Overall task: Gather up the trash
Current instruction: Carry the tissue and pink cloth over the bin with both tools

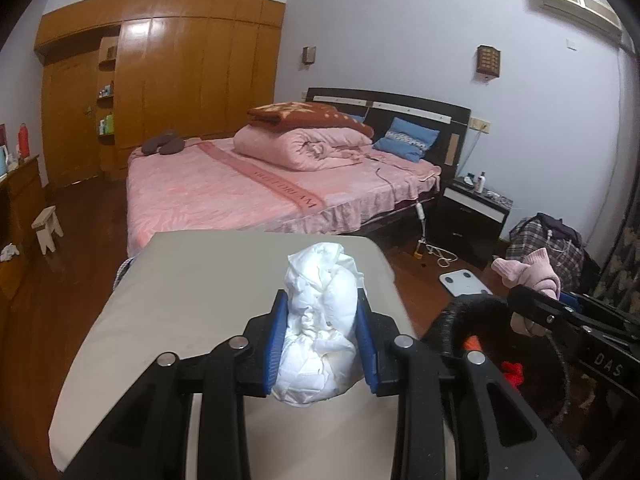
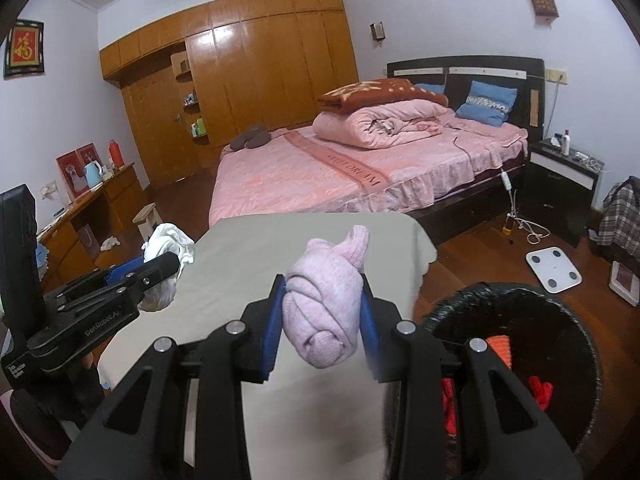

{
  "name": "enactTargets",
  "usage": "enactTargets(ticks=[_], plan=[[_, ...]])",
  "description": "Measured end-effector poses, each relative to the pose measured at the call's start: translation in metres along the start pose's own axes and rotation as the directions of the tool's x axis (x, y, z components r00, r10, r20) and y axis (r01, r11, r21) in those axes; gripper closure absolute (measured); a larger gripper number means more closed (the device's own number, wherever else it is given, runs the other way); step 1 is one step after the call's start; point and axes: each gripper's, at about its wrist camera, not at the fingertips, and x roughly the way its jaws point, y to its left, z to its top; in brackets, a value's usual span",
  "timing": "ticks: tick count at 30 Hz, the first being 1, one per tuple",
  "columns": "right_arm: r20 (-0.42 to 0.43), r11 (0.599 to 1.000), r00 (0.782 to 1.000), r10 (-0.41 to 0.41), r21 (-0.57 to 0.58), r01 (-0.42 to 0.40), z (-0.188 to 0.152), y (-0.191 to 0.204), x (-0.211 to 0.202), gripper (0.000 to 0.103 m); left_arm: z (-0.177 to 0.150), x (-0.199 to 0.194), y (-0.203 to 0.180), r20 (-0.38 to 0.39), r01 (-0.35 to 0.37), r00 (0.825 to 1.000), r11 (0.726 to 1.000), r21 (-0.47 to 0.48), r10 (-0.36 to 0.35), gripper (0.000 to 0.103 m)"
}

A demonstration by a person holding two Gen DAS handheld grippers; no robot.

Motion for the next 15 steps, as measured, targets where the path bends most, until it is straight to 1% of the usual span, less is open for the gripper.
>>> enactTargets(ticks=[6, 15], plan=[[0.022, 1.0, 0.999, -0.026, 0.01, 0.026, -0.007, -0.015, -0.027, 0.07, -0.002, -0.011, -0.027, 0.011, 0.032, 0.999, 0.999, 0.014, -0.032, 0.071], [0.047, 0.997, 0.996, -0.069, 0.045, 0.067, -0.013, -0.04, -0.05, 0.07, -0.001, -0.021, -0.064, 0.024, 0.077, 0.997, 0.995, 0.057, -0.078, 0.07]])
